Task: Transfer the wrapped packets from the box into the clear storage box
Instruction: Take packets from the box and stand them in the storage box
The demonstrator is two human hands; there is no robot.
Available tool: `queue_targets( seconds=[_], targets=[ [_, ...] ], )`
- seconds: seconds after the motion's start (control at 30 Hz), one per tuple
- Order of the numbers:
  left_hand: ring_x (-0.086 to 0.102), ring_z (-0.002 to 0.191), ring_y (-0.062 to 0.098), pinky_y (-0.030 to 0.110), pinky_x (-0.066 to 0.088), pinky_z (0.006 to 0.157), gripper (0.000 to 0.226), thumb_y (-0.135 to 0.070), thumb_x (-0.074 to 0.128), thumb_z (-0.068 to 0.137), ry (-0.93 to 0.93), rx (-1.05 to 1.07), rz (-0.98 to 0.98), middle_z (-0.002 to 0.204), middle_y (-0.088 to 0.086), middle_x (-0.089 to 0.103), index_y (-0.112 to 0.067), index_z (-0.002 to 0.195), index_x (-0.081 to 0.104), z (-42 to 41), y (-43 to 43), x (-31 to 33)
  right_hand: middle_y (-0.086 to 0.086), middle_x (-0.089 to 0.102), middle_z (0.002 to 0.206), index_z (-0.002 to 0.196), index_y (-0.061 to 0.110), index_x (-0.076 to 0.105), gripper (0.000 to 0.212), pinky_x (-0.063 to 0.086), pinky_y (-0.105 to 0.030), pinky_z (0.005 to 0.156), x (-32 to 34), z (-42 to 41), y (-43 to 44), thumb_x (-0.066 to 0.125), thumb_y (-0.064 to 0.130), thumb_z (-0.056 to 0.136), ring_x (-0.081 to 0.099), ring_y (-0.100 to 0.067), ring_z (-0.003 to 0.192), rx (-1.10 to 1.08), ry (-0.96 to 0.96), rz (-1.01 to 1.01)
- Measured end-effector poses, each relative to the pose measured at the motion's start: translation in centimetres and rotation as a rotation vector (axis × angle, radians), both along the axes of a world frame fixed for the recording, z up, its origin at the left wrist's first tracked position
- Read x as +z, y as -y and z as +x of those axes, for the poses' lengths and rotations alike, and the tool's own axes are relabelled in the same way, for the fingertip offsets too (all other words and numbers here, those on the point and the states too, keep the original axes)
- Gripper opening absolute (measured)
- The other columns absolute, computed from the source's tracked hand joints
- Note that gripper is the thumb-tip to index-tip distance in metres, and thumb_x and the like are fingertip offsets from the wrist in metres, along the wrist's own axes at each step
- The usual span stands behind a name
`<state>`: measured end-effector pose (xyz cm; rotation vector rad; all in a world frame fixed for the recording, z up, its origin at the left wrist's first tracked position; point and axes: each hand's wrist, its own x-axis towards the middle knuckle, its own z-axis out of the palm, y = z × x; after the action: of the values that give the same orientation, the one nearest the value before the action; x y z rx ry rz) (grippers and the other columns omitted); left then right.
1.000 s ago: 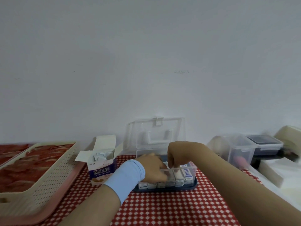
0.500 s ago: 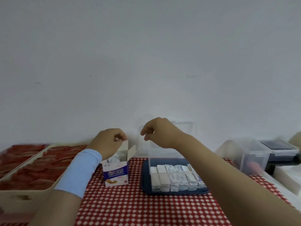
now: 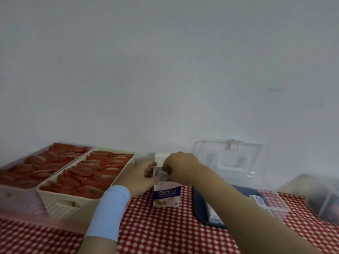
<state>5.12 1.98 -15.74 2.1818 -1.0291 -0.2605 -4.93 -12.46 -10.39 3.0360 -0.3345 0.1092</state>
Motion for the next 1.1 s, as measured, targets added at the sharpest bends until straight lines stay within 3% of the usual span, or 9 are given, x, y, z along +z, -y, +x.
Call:
queue_targets(
  seconds=[0.13,0.27,0.4,0.47,0.57,0.77,0.9,1.03,1.1],
  targets=[
    [0.054,0.120,0.005,0.027,0.042,0.102,0.073,-0.057,0.071,0.077,-0.082,-0.072,0.008,0.135,-0.019,0.056,-0.036,0.140,0.042,-0.3,0.2,-0.1,0.003,0.069,0.097,0.113,0.031,0.072,0.022,0.051,-0.030,0.069,-0.5,1.0,-0.6,0.060,0.034,0.094,0.063,-0.018,0.087,-0.003,-0.062,-0.080],
    [0.055,0.113,0.007,0.024,0.046,0.092,0.077,-0.036,0.083,0.073,-0.087,-0.090,0.044,0.125,-0.015,0.057,-0.032,0.137,0.039,-1.2,0.7,-0.5,0.003,0.062,0.077,0.094,0.021,0.071,0.016,0.044,-0.029,0.059,-0.6,1.3,-0.6,0.059,0.031,0.094,0.055,-0.014,0.066,-0.030,-0.098,-0.102],
    [0.053,0.122,0.012,0.024,0.046,0.095,0.080,-0.031,0.083,0.074,-0.041,-0.052,-0.059,0.131,-0.015,0.052,-0.031,0.142,0.039,-2.2,0.7,0.0,0.004,0.050,0.064,0.061,0.022,0.050,0.036,0.040,-0.027,0.056,0.3,-0.6,-0.5,0.059,0.032,0.094,0.045,-0.012,0.055,-0.066,-0.049,-0.015],
    [0.049,0.123,0.009,0.022,0.041,0.095,0.084,-0.032,0.082,0.075,-0.008,-0.062,-0.120,0.135,-0.017,0.046,-0.033,0.145,0.037,-3.3,0.3,0.8,0.005,0.050,0.060,0.057,0.022,0.051,0.039,0.038,-0.026,0.054,1.0,-2.3,-0.2,0.060,0.038,0.092,0.047,-0.014,0.056,-0.054,0.021,0.086],
    [0.049,0.118,0.006,0.021,0.044,0.093,0.081,-0.031,0.082,0.074,0.063,-0.103,-0.183,0.133,-0.018,0.048,-0.036,0.143,0.040,-5.4,0.2,2.4,0.006,0.055,0.065,0.060,0.028,0.052,0.036,0.047,-0.030,0.060,1.5,-5.2,-0.1,0.062,0.046,0.090,0.052,-0.013,0.064,-0.017,0.166,0.172],
    [0.047,0.121,0.008,0.023,0.049,0.093,0.080,-0.031,0.080,0.077,0.223,-0.211,-0.074,0.136,-0.016,0.044,-0.038,0.145,0.038,-9.7,0.3,4.9,0.007,0.065,0.070,0.062,0.029,0.061,0.025,0.054,-0.037,0.068,1.8,-12.0,0.3,0.069,0.027,0.085,0.057,-0.012,0.065,-0.070,0.366,0.421],
    [0.040,0.124,0.010,0.027,0.038,0.106,0.082,-0.029,0.078,0.078,0.364,-0.240,0.041,0.133,-0.010,0.040,-0.041,0.148,0.036,-11.7,0.2,5.6,-0.008,0.069,0.079,0.077,0.008,0.068,0.017,0.055,-0.040,0.064,1.5,-17.2,1.5,0.071,0.023,0.083,0.055,-0.014,0.061,-0.161,0.424,0.547],
    [0.036,0.125,0.014,0.032,0.035,0.107,0.082,-0.030,0.075,0.080,0.519,-0.293,0.183,0.133,-0.007,0.042,-0.040,0.150,0.032,-14.1,0.8,5.8,0.004,0.069,0.077,0.084,0.015,0.075,0.011,0.051,-0.022,0.055,0.7,-21.2,1.6,0.075,0.026,0.082,0.059,-0.010,0.055,-0.248,0.183,0.550],
    [0.038,0.126,0.017,0.033,0.037,0.105,0.083,-0.033,0.075,0.080,0.622,-0.310,0.229,0.135,-0.006,0.044,-0.037,0.150,0.030,-15.1,1.1,6.0,0.010,0.071,0.094,0.103,0.022,0.076,0.027,0.055,-0.022,0.070,0.3,-22.6,1.2,0.078,0.036,0.080,0.067,-0.009,0.069,-0.264,0.020,0.509]
  ],
)
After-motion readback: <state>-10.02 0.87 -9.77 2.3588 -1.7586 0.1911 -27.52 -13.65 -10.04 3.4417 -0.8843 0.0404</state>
